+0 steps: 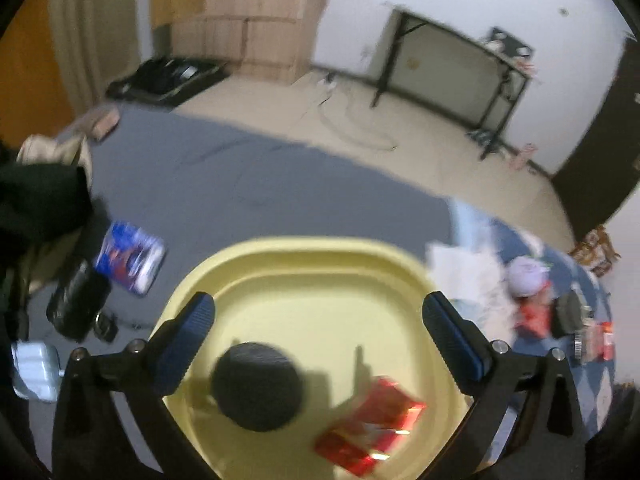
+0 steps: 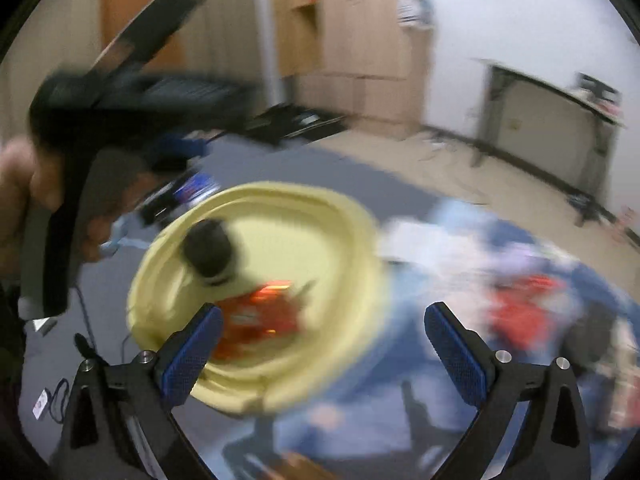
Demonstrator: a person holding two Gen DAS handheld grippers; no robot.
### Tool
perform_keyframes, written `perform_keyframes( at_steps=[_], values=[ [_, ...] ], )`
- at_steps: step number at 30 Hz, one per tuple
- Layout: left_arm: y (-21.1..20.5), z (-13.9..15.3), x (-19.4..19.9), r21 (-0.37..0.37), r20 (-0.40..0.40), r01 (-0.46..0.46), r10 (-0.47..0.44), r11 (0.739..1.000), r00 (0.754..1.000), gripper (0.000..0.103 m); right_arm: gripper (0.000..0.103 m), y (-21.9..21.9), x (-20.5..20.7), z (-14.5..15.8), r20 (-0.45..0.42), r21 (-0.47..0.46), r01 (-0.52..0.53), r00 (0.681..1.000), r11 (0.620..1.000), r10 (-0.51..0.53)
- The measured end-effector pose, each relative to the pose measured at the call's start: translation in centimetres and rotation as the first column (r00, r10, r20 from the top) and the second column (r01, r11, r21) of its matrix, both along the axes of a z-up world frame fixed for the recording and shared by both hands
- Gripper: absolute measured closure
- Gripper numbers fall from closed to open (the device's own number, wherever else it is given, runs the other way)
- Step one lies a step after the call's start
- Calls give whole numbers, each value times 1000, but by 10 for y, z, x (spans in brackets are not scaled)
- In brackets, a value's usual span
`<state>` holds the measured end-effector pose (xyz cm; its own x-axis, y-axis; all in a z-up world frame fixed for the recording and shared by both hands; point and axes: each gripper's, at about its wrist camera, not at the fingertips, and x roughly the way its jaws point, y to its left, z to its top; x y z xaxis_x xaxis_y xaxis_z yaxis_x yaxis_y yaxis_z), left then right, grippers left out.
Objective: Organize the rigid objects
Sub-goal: 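Carry both held items over the yellow tray and open both tools, then grasp the Double Happiness pack with the right tool while the left tool grasps the purple plush toy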
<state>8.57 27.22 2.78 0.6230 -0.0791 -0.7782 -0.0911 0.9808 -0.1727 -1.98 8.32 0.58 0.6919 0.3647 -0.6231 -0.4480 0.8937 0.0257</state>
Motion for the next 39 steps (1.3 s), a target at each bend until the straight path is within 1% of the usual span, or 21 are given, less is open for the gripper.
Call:
perform_keyframes(
  at_steps=[3, 5, 6, 7, 9, 10, 11, 13, 15, 17, 20, 22, 23, 26, 28, 31, 32, 35, 37, 38, 39],
  values=[
    [-33, 24, -12, -6, 34, 79, -79, 997, 996, 0, 0, -78, -20, 20, 15, -13, 146, 989, 989, -146],
    [-66, 38, -12, -33, 60, 108, -106, 994, 993, 0, 0, -140, -35, 33, 49, -124, 262, 965, 957, -258],
    [-80, 42, -13, -42, 63, 129, -126, 991, 990, 0, 0, -157, -44, 36, 71, -167, 304, 953, 938, -296],
    [-96, 46, -13, -46, 65, 164, -160, 985, 985, 0, 0, -188, -54, 38, 91, -212, 365, 931, 906, -354],
    [-133, 50, -9, -28, 58, 260, -258, 965, 964, 0, 0, -236, -67, 34, 78, -219, 439, 898, 872, -433],
    [-145, 49, -6, -10, 44, 284, -283, 959, 958, 0, 0, -267, -71, 26, 48, -206, 496, 866, 843, -498],
    [-163, 48, 1, 10, 25, 303, -304, 953, 952, 0, 0, -281, -72, 22, 26, -194, 524, 848, 829, -530],
    [-187, 41, 14, 16, -6, 330, -330, 944, 944, 0, 0, -312, -73, 8, -20, -132, 579, 810, 805, -586],
    [-211, 25, 29, 27, -62, 371, -369, 928, 927, 0, 0, -327, -73, -4, -70, -85, 608, 787, 789, -613],
    [-235, 7, 42, 90, -108, 403, -393, 911, 913, 0, 0, -333, -66, -11, -112, -79, 618, 774, 782, -623],
    [-260, -16, 59, 175, -164, 420, -394, 891, 904, 0, 0, -338, -55, -16, -120, -86, 628, 764, 773, -634],
    [-267, -27, 70, 193, -178, 421, -391, 886, 903, 0, 0, -346, -54, -17, -143, -70, 624, 766, 778, -627],
    [-270, -33, 76, 195, -183, 417, -385, 888, 905, 0, 0, -356, -55, -15, -150, -67, 620, 768, 782, -622],
    [-274, -45, 90, 202, -181, 399, -367, 894, 913, 0, 0, -358, -42, -20, -149, -84, 623, 764, 778, -628],
    [-272, -52, 99, 196, -180, 376, -344, 906, 922, 0, 0, -368, -30, -38, -156, -68, 638, 753, 767, -640],
    [-262, -60, 109, 110, -178, 332, -311, 937, 934, 0, 0, -378, -20, -60, -185, -50, 659, 733, 751, -655],
    [-259, -59, 109, 90, -170, 319, -301, 943, 938, 2, 0, -378, -19, -63, -171, -53, 662, 732, 748, -659],
    [-249, -59, 109, 23, -153, 276, -270, 961, 951, 18, 2, -380, -15, -68, -147, -50, 661, 736, 748, -660],
    [-244, -58, 108, -11, -148, 263, -262, 965, 954, 38, 9, -384, -15, -71, -135, -47, 672, 729, 739, -672],
    [-243, -57, 108, -15, -144, 261, -261, 965, 955, 44, 14, -386, -14, -74, -132, -45, 678, 724, 733, -677],
    [-242, -56, 108, -8, -142, 258, -256, 966, 956, 56, 18, -389, -13, -75, -127, -42, 685, 719, 728, -684]
  ],
)
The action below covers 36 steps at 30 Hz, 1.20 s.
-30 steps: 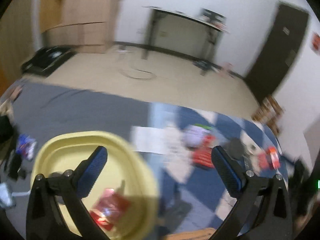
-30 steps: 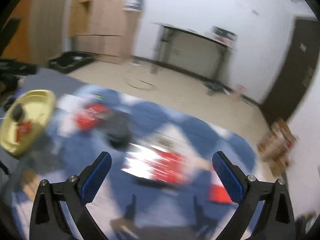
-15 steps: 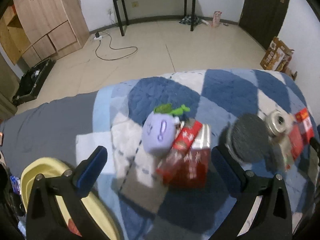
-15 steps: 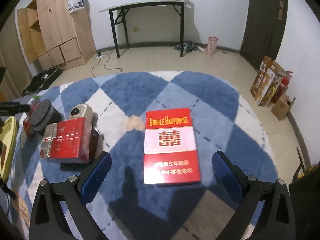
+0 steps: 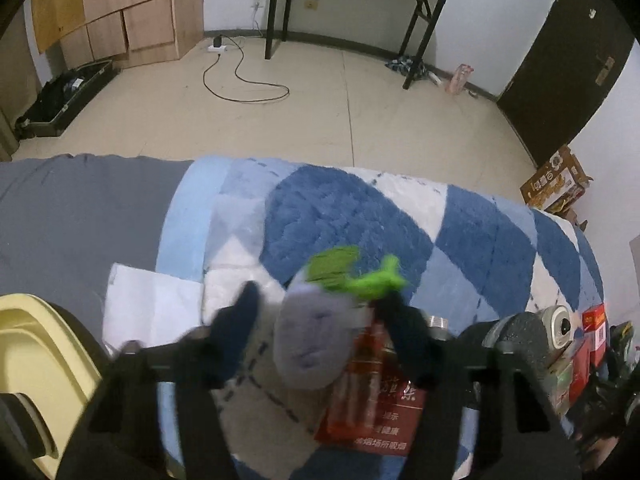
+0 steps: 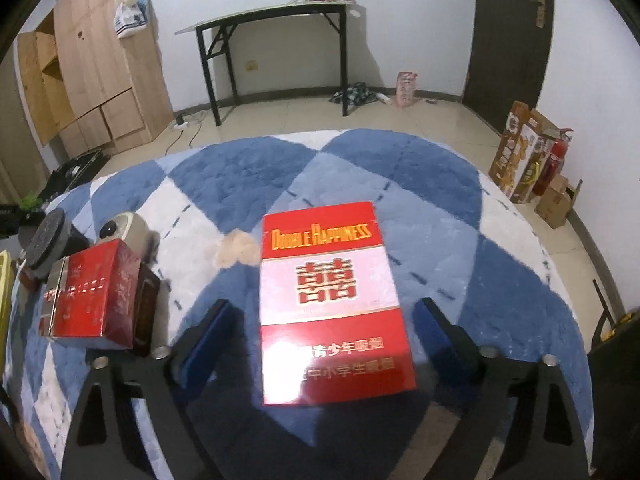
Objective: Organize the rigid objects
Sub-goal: 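Grasp the Double Happiness pack with the right tool while the left tool grasps the purple plush toy, then carry the pack and plush toy into the yellow tray and open both tools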
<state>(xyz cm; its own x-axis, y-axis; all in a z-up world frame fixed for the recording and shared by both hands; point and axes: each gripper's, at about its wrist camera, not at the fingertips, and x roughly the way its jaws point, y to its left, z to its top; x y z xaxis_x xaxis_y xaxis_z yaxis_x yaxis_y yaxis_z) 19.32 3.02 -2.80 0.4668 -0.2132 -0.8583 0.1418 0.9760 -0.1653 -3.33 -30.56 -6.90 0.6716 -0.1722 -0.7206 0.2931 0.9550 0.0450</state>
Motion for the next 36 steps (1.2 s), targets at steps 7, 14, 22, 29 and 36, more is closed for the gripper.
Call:
perform_keyframes(
  at_steps=[7, 14, 22, 29, 36],
  values=[
    [-7, -11, 1, 100, -18, 41, -39, 994, 999, 72, 35, -5, 2, -8, 29, -2, 8, 1000, 1000, -8],
    [-11, -15, -1, 110, -9, 11, -11, 994, 1000, 74, 47, -8, 4, -10, 58, -4, -12, 998, 1000, 12],
    [16, 34, -56, 20, 41, -16, 16, 1000, 999, 74, 48, -4, -12, 12, 94, -48, -17, 995, 999, 21],
    [78, 106, -127, 46, 140, -52, 45, 998, 989, 74, 48, 1, -48, 64, 196, -34, -9, 980, 999, 15],
    [148, 134, -183, 54, 189, -140, 128, 989, 974, 74, 48, 65, -65, 110, 225, -122, -183, 952, 976, 207]
  ],
)
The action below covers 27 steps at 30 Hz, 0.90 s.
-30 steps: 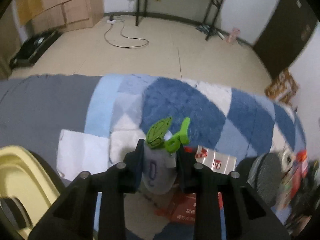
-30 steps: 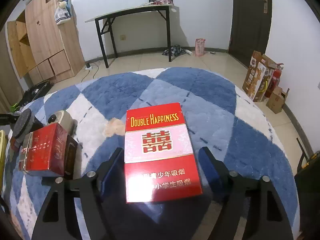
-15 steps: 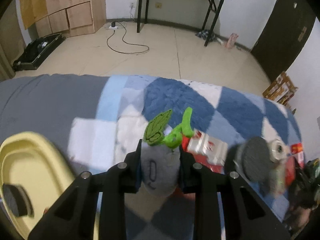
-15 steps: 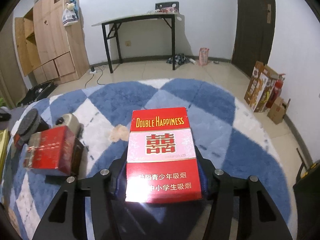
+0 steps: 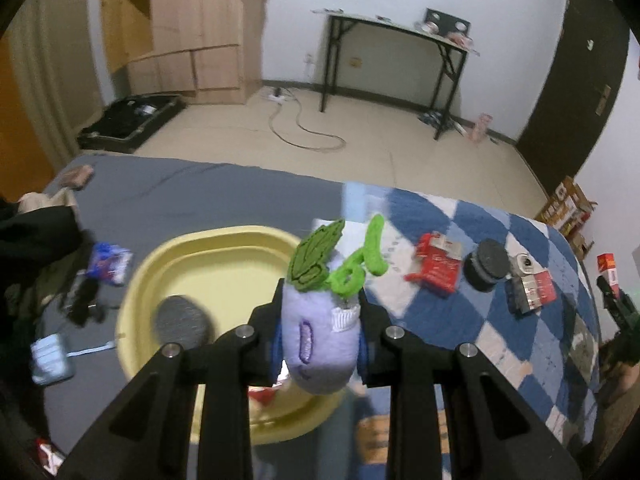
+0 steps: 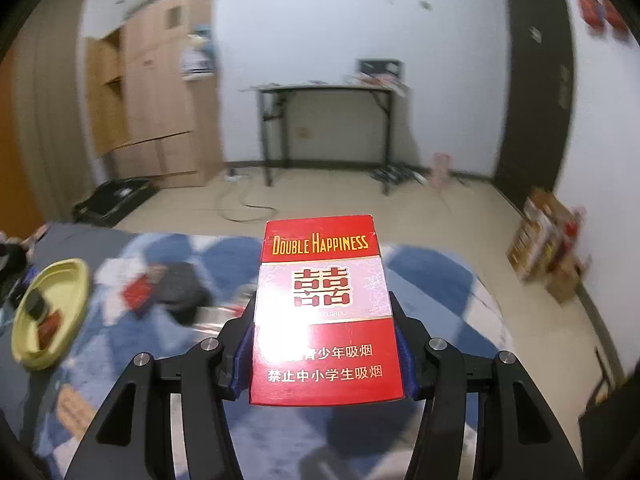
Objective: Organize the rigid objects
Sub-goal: 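Carry the pack and plush toy into the yellow tray and open both tools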
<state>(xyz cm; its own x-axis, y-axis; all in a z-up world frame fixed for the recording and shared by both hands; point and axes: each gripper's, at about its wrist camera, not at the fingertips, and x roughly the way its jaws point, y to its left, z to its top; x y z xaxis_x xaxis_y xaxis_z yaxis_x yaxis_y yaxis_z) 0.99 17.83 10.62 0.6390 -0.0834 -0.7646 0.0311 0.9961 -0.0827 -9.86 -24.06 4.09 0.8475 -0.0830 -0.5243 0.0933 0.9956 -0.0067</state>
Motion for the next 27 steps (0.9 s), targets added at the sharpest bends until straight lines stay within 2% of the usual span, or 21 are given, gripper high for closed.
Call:
perform_keyframes(
  at_steps=[1, 3, 6, 8, 11, 14, 15, 18, 20, 22, 24, 27],
  values=[
    [9, -1, -4, 7, 8, -12, 12, 1000, 1000, 74, 48, 20, 1, 11, 11, -9, -54, 998, 998, 55],
    [31, -7, -9, -25, -2, -50, 50, 998, 999, 74, 48, 56, 3, 24, 23, -9, -140, 990, 990, 140],
    [59, -24, -5, -62, -35, -109, 107, 992, 994, 74, 48, 107, 14, 33, 24, 20, -258, 966, 966, 258],
    [71, -33, -1, -33, -61, -127, 125, 991, 990, 74, 48, 149, 30, 31, 10, 60, -343, 939, 937, 343],
    [93, -50, 1, -72, -120, -162, 152, 984, 981, 74, 48, 215, 64, 15, -34, 102, -448, 891, 888, 453],
    [105, -68, -2, -72, -209, -181, 162, 981, 964, 74, 48, 275, 97, -6, -91, 105, -539, 832, 836, 548],
    [106, -73, -4, -80, -231, -172, 150, 982, 961, 74, 48, 299, 111, -17, -128, 107, -573, 802, 812, 583],
    [102, -100, -12, -100, -343, -115, 75, 988, 936, 74, 48, 342, 143, -44, -224, 83, -630, 743, 772, 631],
    [104, -122, -12, -109, -416, -104, 50, 989, 908, 74, 48, 360, 159, -56, -268, 73, -649, 719, 758, 641],
    [106, -140, -9, -104, -453, -90, 33, 990, 891, 74, 48, 373, 181, -68, -304, 64, -667, 695, 742, 651],
    [111, -152, -1, -126, -452, -91, 25, 988, 892, 74, 48, 388, 197, -79, -339, 59, -685, 671, 727, 660],
    [119, -156, 11, -170, -408, -112, 34, 979, 913, 74, 48, 412, 207, -84, -381, 16, -694, 661, 720, 646]
  ],
)
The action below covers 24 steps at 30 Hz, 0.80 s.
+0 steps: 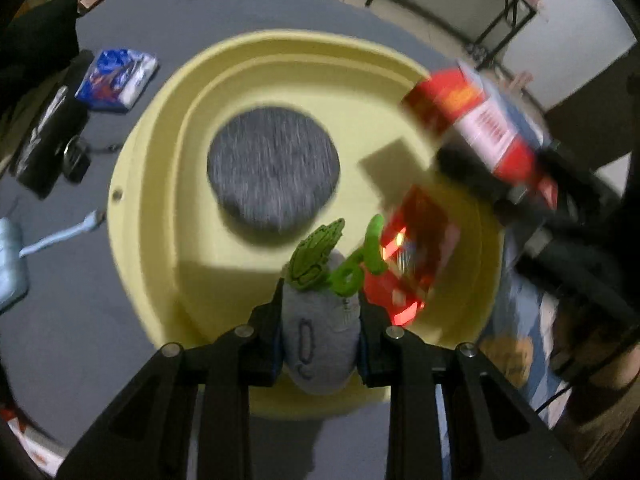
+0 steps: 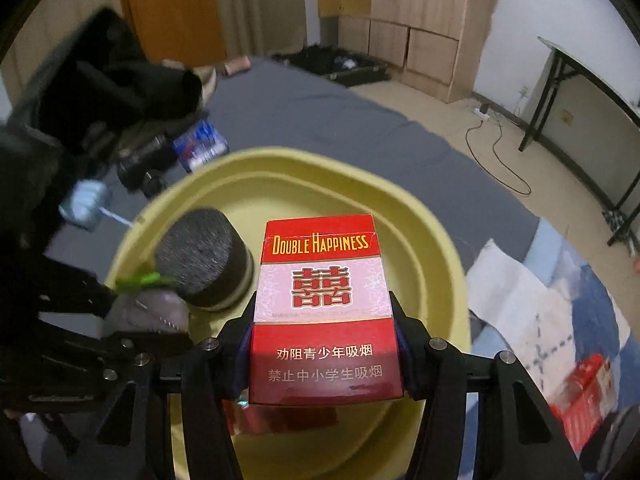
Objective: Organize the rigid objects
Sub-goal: 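Carry the pack and plush toy into the yellow tray and open both tools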
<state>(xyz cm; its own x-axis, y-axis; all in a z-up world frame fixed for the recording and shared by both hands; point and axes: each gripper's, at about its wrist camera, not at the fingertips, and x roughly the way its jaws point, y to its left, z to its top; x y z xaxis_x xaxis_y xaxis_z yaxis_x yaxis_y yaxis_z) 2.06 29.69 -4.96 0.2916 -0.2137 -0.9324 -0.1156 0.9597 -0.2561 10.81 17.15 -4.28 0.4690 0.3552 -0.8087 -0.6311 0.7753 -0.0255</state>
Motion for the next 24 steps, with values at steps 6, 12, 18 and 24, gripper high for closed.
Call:
perform_keyframes(
  at_steps=[6, 12, 18, 24],
  values=[
    [-6, -25, 15, 23, -62, -15, 17, 1000, 998, 74, 48, 13, 9, -20, -28, -41, 10, 1000, 999, -11],
    [-12, -20, 19, 65, -52, -29, 32, 997, 998, 61, 32, 7, 6, -22, -16, -15, 52, 998, 999, -52],
    [-7, 13, 10, 119, 26, -35, 32, 992, 999, 6, 3, -51, -12, 32, 50, 134, 134, 989, 982, -142],
    [-30, 57, -2, 111, 159, -13, -4, 994, 987, 0, 0, -160, -56, 92, 155, 193, 264, 943, 945, -295]
  ],
)
